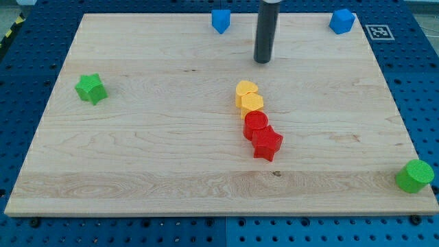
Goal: Slightly move the green circle upwards of the board
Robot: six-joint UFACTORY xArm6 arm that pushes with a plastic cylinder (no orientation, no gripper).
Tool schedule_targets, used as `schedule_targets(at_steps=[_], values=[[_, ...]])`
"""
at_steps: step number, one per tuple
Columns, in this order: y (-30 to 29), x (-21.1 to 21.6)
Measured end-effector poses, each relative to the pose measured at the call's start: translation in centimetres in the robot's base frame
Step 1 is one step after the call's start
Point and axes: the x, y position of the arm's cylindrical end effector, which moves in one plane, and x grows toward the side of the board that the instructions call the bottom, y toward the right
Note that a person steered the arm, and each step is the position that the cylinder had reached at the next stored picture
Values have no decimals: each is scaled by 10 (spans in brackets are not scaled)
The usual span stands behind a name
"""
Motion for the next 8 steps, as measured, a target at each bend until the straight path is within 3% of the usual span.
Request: schedule_targets(at_steps=[2, 3, 4, 6, 8], values=[[148, 57], [209, 132], [234, 189], [241, 275], [168, 257]])
